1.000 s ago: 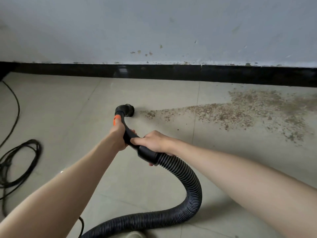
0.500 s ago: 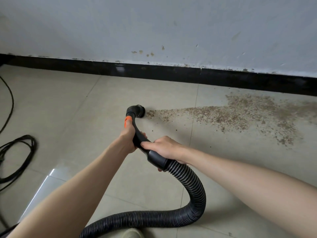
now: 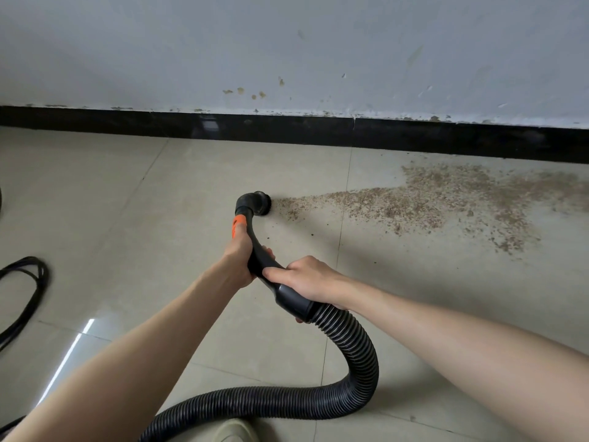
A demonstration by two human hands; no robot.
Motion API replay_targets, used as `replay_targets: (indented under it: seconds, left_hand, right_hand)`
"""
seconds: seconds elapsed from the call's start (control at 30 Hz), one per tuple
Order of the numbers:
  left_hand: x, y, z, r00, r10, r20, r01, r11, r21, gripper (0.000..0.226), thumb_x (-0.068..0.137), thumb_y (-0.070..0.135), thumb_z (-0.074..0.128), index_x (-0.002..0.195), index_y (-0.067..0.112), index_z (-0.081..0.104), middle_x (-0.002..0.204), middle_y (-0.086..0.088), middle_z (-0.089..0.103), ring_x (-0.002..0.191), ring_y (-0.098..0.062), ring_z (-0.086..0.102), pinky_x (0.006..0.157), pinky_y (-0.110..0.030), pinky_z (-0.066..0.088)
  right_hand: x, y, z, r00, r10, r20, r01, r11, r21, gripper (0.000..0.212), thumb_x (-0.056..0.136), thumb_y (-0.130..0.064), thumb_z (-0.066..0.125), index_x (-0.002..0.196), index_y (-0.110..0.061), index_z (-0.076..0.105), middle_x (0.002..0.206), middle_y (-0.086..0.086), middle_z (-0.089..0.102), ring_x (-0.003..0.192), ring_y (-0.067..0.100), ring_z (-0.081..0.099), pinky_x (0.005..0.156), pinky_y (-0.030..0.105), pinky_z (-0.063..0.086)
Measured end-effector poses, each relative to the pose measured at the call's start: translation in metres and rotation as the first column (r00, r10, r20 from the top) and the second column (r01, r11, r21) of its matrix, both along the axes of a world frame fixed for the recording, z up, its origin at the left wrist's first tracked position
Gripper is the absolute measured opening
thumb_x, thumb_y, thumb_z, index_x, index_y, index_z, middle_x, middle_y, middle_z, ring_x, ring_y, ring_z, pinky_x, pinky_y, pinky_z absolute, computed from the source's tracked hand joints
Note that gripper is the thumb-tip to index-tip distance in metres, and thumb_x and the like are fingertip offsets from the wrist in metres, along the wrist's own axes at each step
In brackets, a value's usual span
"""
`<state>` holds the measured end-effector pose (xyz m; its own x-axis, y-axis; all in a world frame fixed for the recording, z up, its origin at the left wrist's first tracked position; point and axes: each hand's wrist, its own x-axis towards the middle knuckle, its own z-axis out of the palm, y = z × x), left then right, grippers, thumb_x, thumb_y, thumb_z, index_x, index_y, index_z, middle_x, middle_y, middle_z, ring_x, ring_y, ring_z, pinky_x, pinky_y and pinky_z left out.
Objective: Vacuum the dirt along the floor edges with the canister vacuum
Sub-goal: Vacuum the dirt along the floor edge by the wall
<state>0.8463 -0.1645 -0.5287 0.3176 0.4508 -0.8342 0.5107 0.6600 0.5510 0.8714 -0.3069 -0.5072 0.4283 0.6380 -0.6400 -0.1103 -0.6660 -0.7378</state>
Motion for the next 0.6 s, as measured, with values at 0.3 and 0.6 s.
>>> replay_targets:
  seconds: [0.3, 0.6]
  left_hand:
    - [0.006, -0.019, -0.002, 0.999, -0.031, 0.019, 0.031, 0.999, 0.018, 0.083, 0.086, 0.072, 0.043, 0.135, 0.004, 0.044, 0.071, -0.008, 0.050, 0.056, -0.021, 0.052, 0.050, -0.031, 0.044]
    - [0.024, -0.040, -0.008, 0.994, -0.098, 0.053, 0.098, 0.995, 0.019, 0.075, 0.086, 0.072, 0.042, 0.123, 0.006, 0.047, 0.064, -0.008, 0.048, 0.051, -0.021, 0.051, 0.048, -0.029, 0.044]
  right_hand:
    - [-0.002, -0.018, 0.000, 0.999, -0.043, 0.007, 0.043, 0.999, -0.002, 0.045, 0.087, -0.052, 0.061, 0.076, -0.009, 0.056, 0.086, 0.015, 0.062, 0.078, 0.032, 0.063, 0.080, 0.048, 0.053]
    - [0.007, -0.039, -0.003, 0.994, -0.109, 0.029, 0.110, 0.994, -0.025, 0.045, 0.086, -0.052, 0.062, 0.077, -0.009, 0.054, 0.083, 0.015, 0.061, 0.074, 0.032, 0.061, 0.071, 0.043, 0.047]
